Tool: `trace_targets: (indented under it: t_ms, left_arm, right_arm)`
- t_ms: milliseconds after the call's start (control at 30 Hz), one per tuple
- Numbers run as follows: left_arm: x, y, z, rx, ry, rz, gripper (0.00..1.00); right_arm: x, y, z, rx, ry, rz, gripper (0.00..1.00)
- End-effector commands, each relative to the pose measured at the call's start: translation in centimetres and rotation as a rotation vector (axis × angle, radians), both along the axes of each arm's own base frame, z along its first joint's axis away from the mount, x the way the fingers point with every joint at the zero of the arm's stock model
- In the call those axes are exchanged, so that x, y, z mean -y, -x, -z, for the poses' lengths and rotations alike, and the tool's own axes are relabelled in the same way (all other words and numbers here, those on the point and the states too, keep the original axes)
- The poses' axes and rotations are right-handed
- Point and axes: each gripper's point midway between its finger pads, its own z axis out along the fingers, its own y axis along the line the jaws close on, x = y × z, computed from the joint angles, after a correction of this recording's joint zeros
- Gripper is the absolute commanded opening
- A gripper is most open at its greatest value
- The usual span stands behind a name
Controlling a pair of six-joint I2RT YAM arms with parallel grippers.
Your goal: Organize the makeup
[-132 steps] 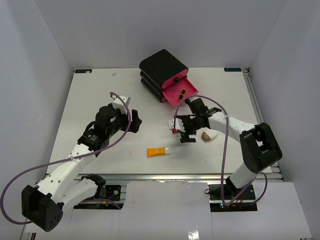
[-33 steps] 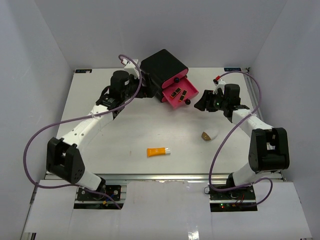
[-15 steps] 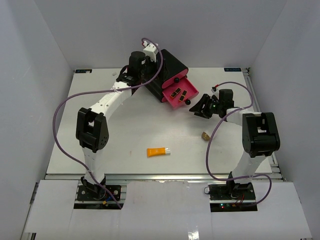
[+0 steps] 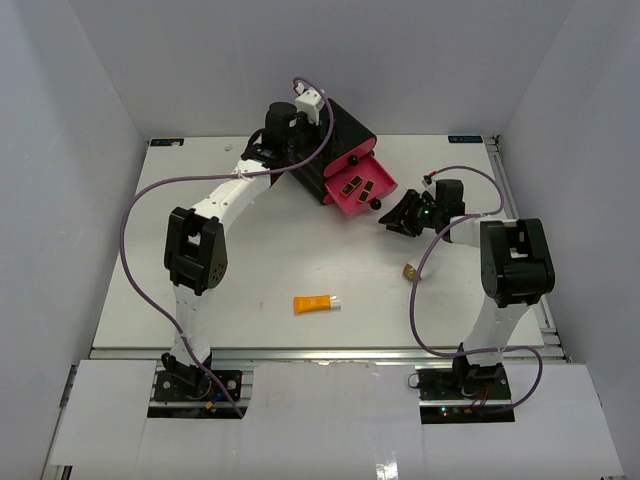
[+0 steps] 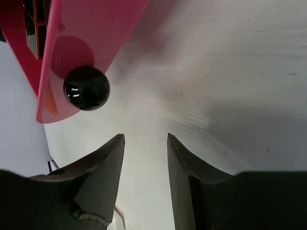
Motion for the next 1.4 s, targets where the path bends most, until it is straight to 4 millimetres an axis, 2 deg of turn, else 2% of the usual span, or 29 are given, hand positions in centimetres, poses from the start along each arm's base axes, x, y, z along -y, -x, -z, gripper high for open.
trace_targets:
  t_ms: [0,733,1033,1367]
  left_arm:
    - [0.3,0.5,-2.5,0.061,0.013,0.042,0.94]
    - [0.0,-0.1,2.3,-0.005,-0.067,0.030,0.94]
    - [0.1,-0.2,5.2,-0.060,-0.102,0.039,0.94]
    - [0.1,0.7,8.3,-0.106,-0.141,0.082,0.94]
  right_arm:
    - [0.4,-2.9,-1.0,0.080,0.018,0.027,0.47]
    - [0.2,-6.8,0.8,0.059,0.000,0.084,0.43]
    - [-0.1,-8.5,0.1,0.093,-0.002,0.103,0.43]
    - [-1.4,-11.0,-2.6,0.155,-0.039,0.100,0.41]
